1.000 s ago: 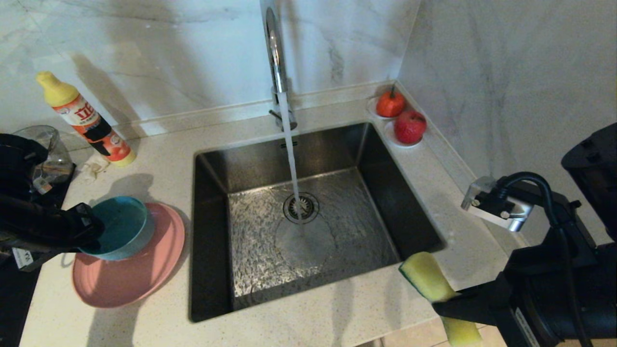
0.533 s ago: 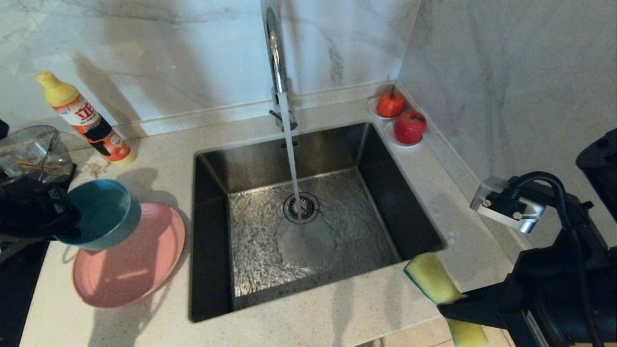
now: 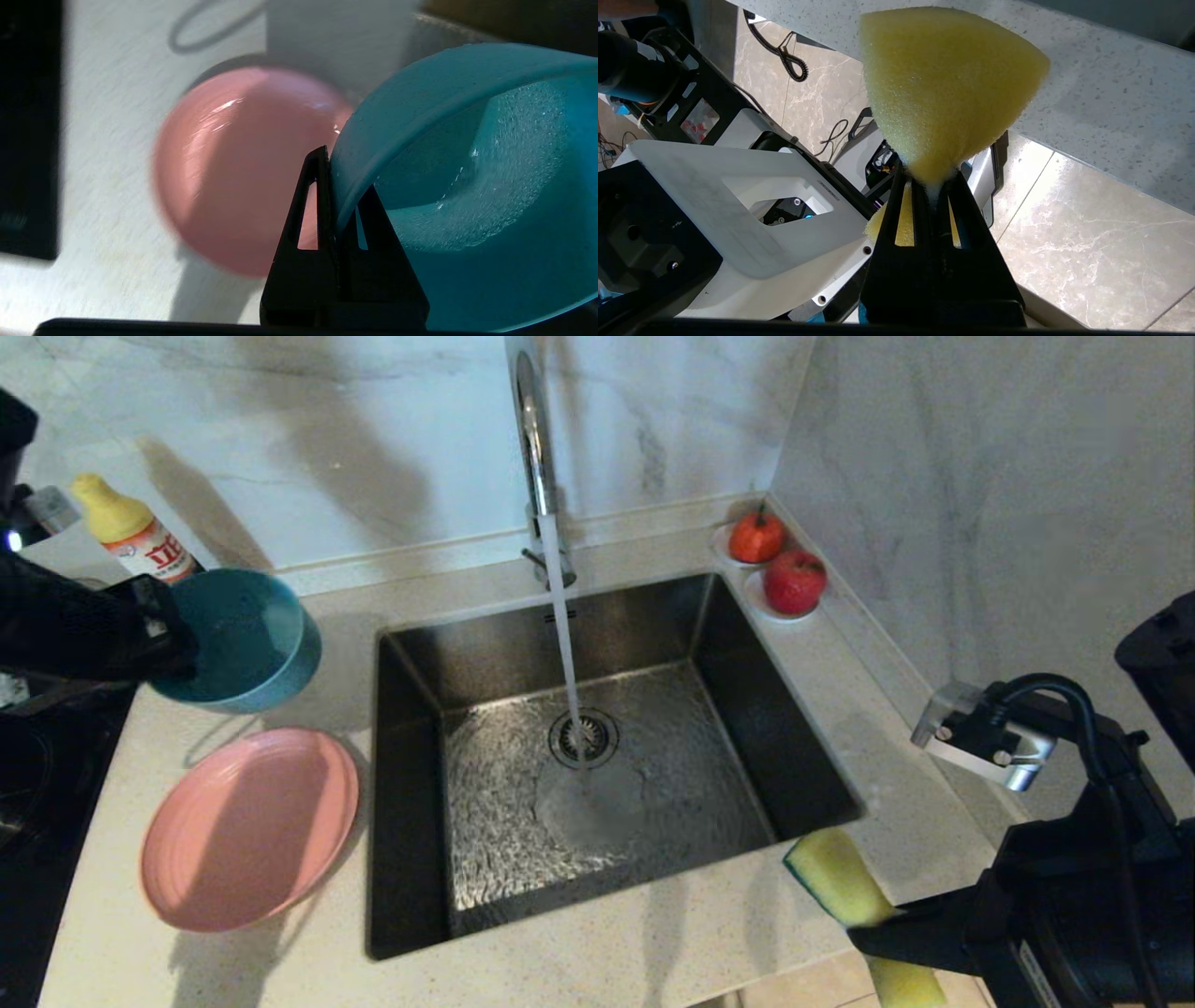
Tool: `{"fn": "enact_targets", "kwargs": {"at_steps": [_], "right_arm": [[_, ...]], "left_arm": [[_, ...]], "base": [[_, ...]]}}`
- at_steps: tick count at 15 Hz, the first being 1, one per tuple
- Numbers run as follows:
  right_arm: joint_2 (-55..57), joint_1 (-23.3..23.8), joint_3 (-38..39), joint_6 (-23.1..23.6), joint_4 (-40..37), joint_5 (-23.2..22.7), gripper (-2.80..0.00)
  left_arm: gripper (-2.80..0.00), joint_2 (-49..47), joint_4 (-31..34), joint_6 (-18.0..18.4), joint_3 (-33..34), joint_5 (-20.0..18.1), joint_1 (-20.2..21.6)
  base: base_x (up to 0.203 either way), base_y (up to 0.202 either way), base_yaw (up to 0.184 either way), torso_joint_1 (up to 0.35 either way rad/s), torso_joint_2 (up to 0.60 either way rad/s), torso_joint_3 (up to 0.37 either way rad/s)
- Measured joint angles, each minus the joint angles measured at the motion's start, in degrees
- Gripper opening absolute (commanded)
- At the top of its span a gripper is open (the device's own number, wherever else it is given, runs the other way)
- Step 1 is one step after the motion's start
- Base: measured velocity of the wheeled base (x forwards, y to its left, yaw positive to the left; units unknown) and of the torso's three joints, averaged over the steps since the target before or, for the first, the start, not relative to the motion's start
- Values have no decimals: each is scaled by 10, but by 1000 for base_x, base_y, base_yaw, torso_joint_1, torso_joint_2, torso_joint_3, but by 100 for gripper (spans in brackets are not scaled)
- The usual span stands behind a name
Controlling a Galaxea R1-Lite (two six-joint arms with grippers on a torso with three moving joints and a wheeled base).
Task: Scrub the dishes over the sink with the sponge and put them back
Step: Wash the bowl
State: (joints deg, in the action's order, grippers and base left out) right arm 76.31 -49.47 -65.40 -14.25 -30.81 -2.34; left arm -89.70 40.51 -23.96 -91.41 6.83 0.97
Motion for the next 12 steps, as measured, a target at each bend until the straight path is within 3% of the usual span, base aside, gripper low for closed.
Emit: {"fn": "enact_targets", "kwargs": {"at_steps": [3, 5, 12], "right_arm": [[-2, 11, -1, 1, 0, -1, -280], [-3, 16, -1, 1, 1, -1, -280], [-2, 28, 39, 3, 62, -7, -280]], "left_arm": [[-280, -59, 0, -26, -53, 66, -85], [-280, -101, 2, -53, -95, 90, -119], [-280, -195, -1, -160, -146, 107, -188]], "base": [[0, 0, 0, 0, 0, 0], [0, 0, 0, 0, 0, 0], [0, 0, 0, 0, 0, 0]]}}
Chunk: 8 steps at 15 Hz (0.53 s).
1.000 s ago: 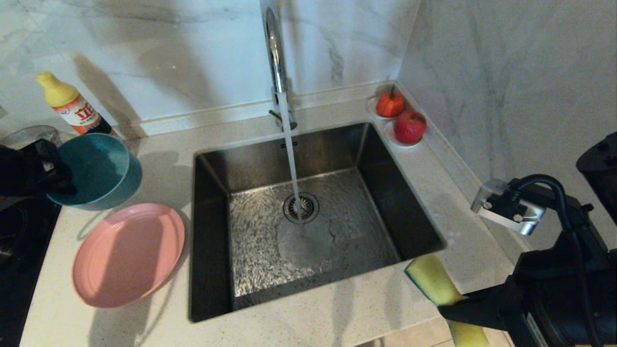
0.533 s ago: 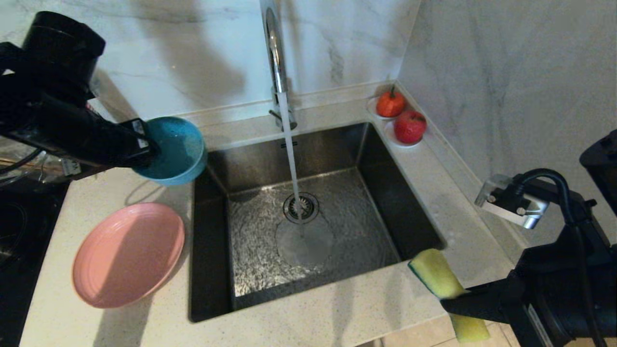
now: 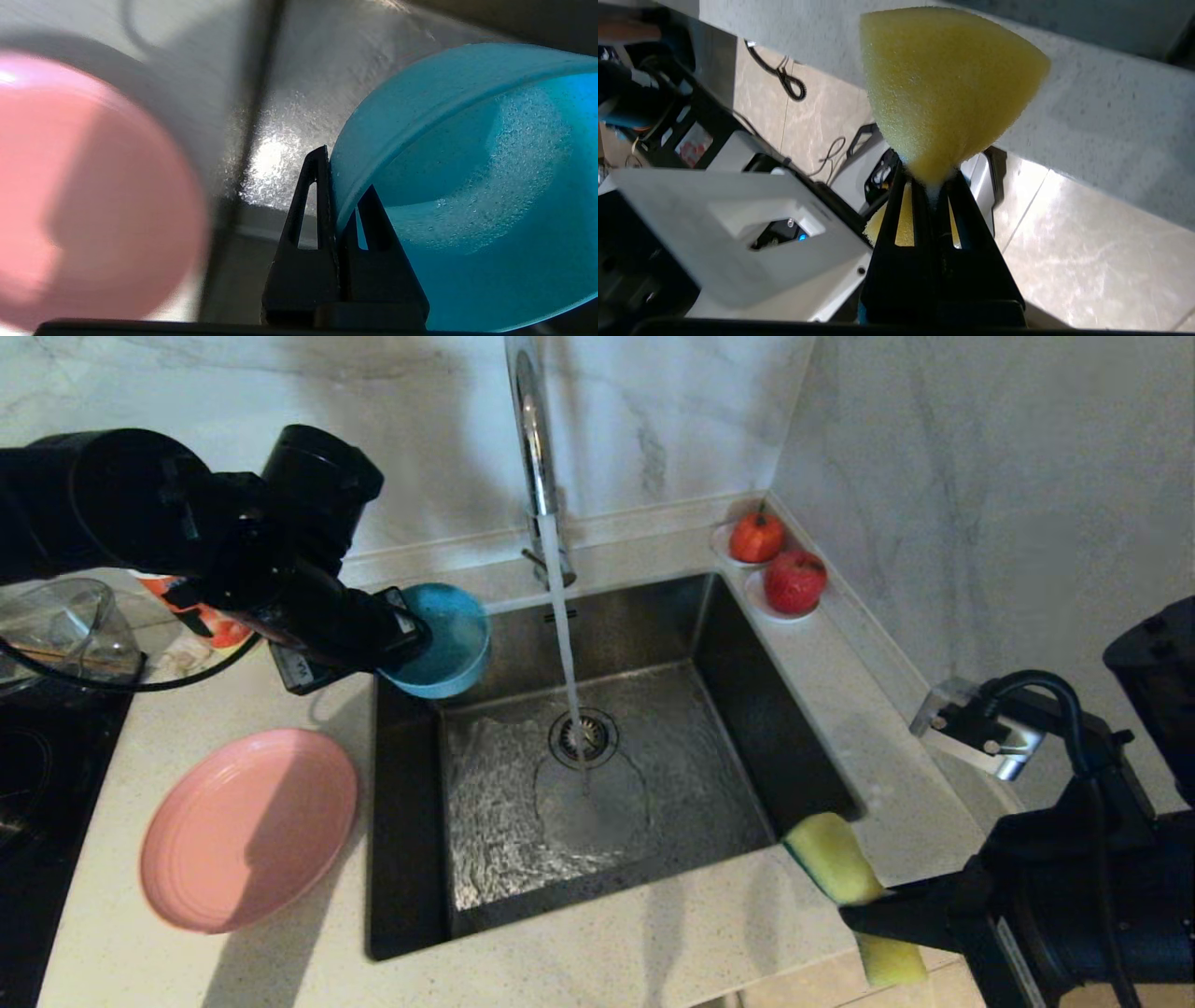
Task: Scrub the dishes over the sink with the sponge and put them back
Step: Wash the bowl
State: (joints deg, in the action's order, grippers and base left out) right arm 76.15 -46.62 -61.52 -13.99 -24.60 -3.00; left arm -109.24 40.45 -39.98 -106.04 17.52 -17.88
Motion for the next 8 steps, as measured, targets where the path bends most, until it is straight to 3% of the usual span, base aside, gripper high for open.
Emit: {"fn": "enact_targets", "kwargs": {"at_steps": [2, 8], "right_arm": [[0, 3, 19, 0, 19, 0, -280], [-16, 5, 27, 1, 21, 0, -280]], "left_arm": [[-280, -13, -1, -27, -9, -2, -23], [-280, -56, -17, -58, -20, 0, -60]], "base": [[0, 0, 0, 0, 0, 0], [0, 0, 0, 0, 0, 0]]}}
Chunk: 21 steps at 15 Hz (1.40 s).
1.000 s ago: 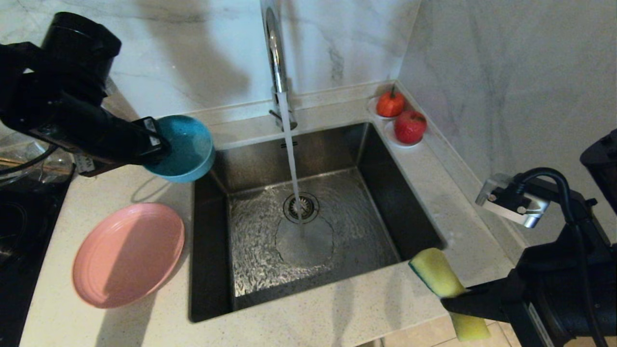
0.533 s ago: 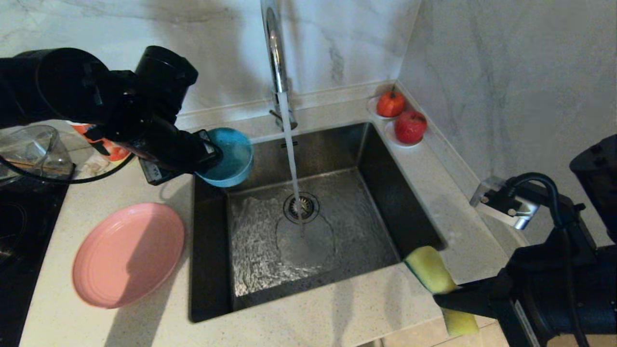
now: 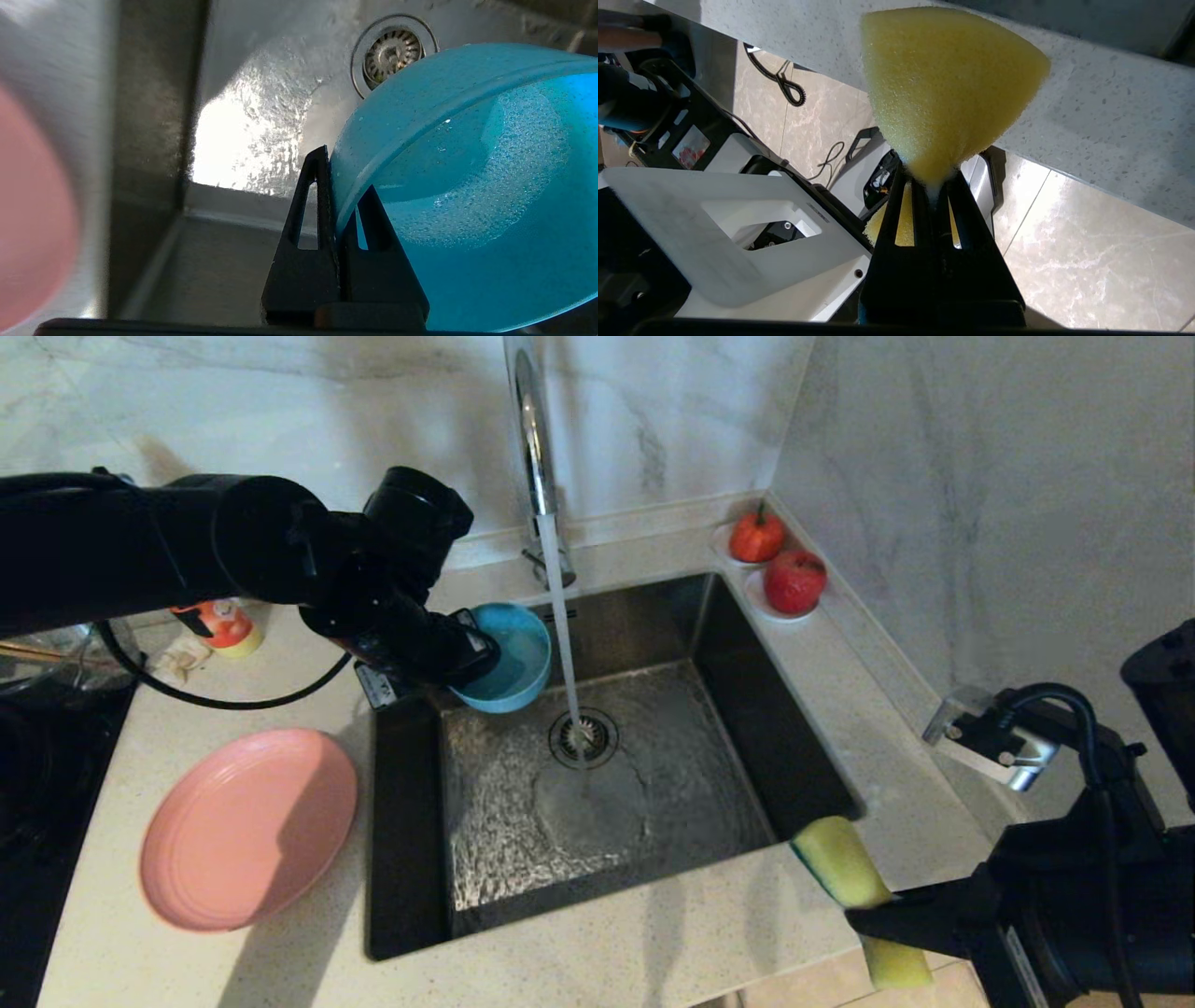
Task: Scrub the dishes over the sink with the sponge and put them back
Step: Wash the bowl
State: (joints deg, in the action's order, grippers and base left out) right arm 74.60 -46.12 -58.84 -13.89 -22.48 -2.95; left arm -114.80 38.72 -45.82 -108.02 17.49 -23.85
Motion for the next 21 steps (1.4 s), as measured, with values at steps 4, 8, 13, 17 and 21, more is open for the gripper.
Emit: {"fn": "enact_targets", "kwargs": {"at_steps": [4, 8, 13, 17, 21], "right_arm": [[-13, 0, 1, 0, -1, 0, -280], [-21, 0, 4, 0, -1, -2, -280], [-28, 0, 5, 1, -2, -4, -280], [-32, 2, 6, 1, -4, -4, -280], [-35, 9, 11, 1, -2, -11, -280]], "left_arm": [[-280, -20, -48, -20, 0, -1, -10], [-280, -34, -78, -32, 1, 1, -18], [-280, -49, -80, -40, 2, 1, -23], [-280, -52, -77, -48, 5, 1, -24], [-280, -50, -74, -48, 11, 1, -30]], "base": [[0, 0, 0, 0, 0, 0], [0, 0, 0, 0, 0, 0], [0, 0, 0, 0, 0, 0], [0, 0, 0, 0, 0, 0], [0, 0, 0, 0, 0, 0]]}}
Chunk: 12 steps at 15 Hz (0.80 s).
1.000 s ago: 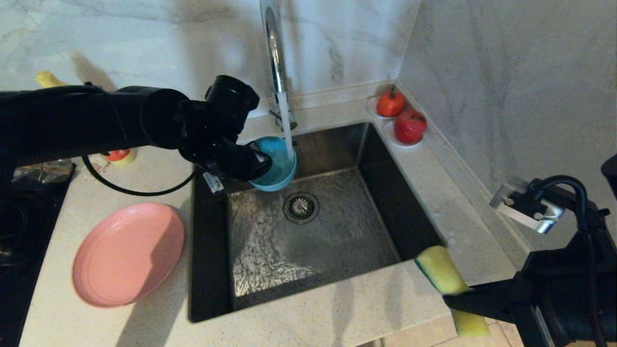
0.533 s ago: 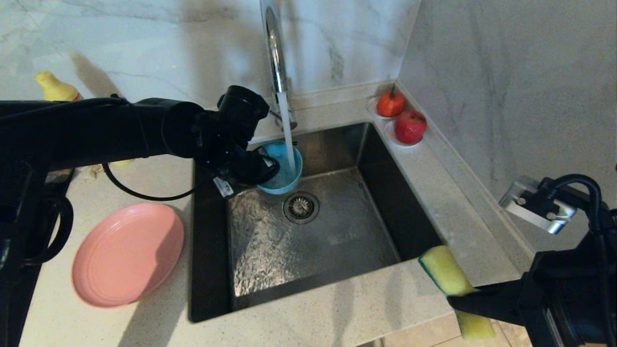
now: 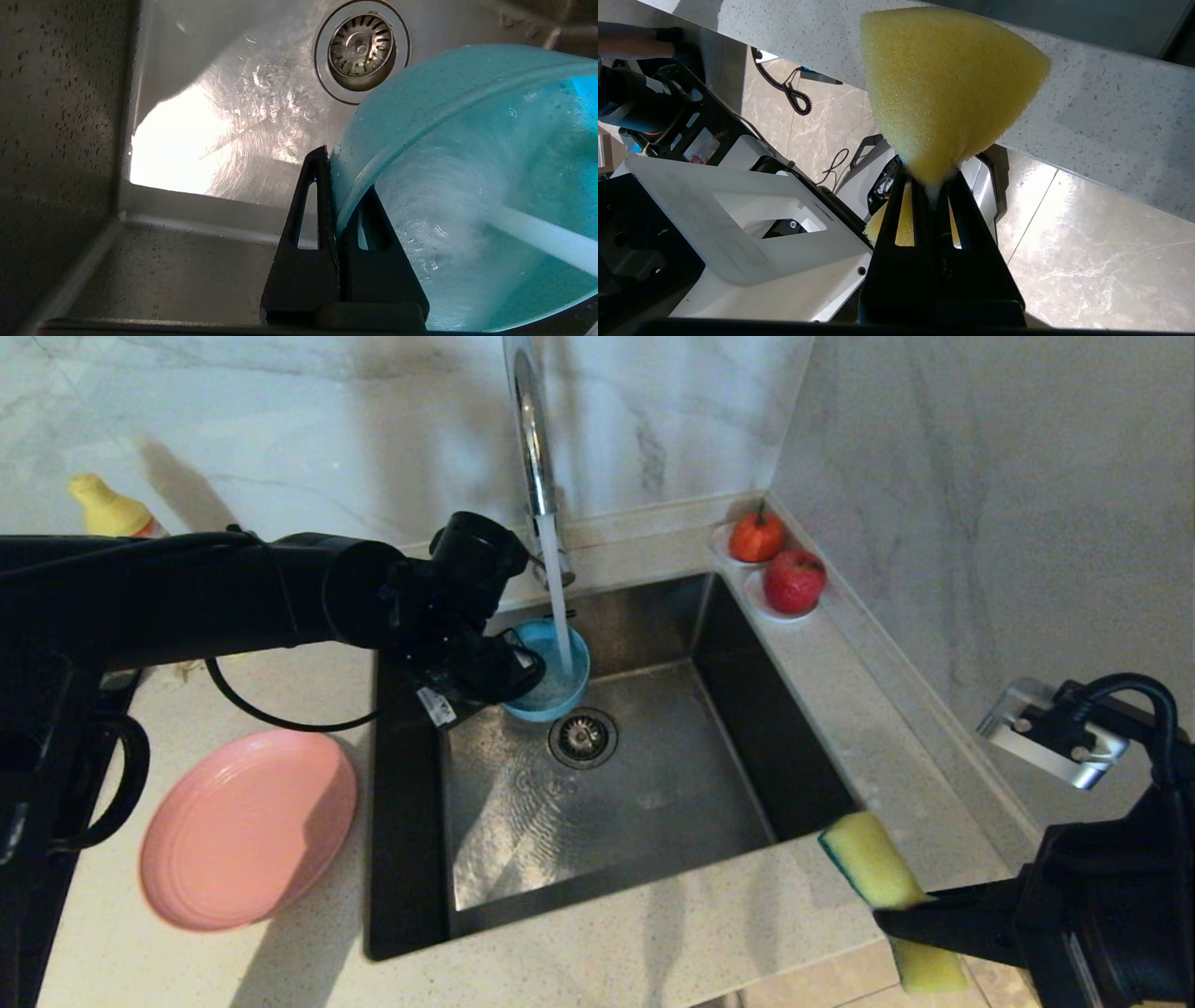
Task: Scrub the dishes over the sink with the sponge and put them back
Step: Wash the bowl
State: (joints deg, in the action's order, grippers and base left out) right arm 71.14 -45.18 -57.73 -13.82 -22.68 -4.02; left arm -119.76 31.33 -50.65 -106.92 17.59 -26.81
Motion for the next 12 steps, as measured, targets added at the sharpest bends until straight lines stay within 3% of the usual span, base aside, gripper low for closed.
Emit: {"fn": "enact_targets", "kwargs": {"at_steps": [12], "right_arm": [[-5, 7, 9, 1, 3, -1, -280]], "left_arm": [[-280, 8, 2, -3, 33, 1, -14]], "base": [[0, 0, 0, 0, 0, 0]]}}
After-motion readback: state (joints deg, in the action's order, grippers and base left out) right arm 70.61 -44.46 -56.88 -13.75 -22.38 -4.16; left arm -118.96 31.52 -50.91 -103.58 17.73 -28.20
